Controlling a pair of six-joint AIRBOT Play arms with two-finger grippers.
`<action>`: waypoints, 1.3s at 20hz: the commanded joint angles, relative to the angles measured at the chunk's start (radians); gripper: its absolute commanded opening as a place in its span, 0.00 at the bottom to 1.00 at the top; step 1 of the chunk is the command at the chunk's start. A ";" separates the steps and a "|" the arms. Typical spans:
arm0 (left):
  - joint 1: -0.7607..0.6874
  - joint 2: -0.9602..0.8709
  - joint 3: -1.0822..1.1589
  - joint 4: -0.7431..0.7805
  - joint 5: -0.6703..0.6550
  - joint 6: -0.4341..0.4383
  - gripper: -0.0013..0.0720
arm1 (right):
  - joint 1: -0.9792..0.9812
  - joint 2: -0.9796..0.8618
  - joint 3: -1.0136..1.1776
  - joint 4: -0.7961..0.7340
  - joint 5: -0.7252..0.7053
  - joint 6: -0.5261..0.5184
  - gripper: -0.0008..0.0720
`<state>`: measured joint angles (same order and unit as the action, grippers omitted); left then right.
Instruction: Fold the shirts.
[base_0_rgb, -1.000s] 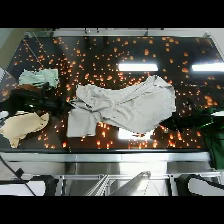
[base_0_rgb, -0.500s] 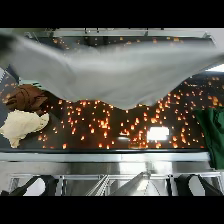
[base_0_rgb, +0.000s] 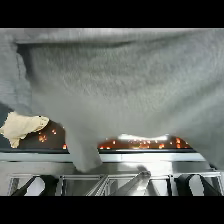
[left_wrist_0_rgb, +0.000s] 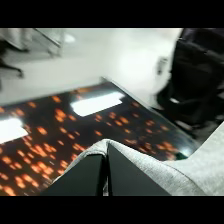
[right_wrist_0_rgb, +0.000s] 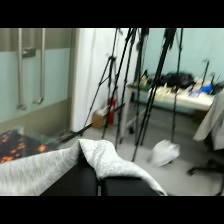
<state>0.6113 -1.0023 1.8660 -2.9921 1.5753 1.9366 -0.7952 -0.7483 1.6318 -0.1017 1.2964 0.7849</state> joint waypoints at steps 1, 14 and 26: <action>-0.122 -0.114 -0.200 0.017 0.002 0.021 0.04 | 0.113 -0.124 -0.105 -0.091 0.050 0.028 0.04; -0.466 -1.175 0.169 0.119 -0.167 0.051 0.04 | 0.398 -0.982 -0.512 0.133 -0.226 -0.275 0.03; -0.461 -1.234 0.169 0.198 -0.015 -0.037 0.03 | 0.377 -1.138 -0.394 -0.225 -0.031 -0.032 0.03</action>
<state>0.1501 -2.2349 2.0354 -2.8593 1.4631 1.9514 -0.4122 -1.8782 1.2331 -0.1257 1.1995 0.6300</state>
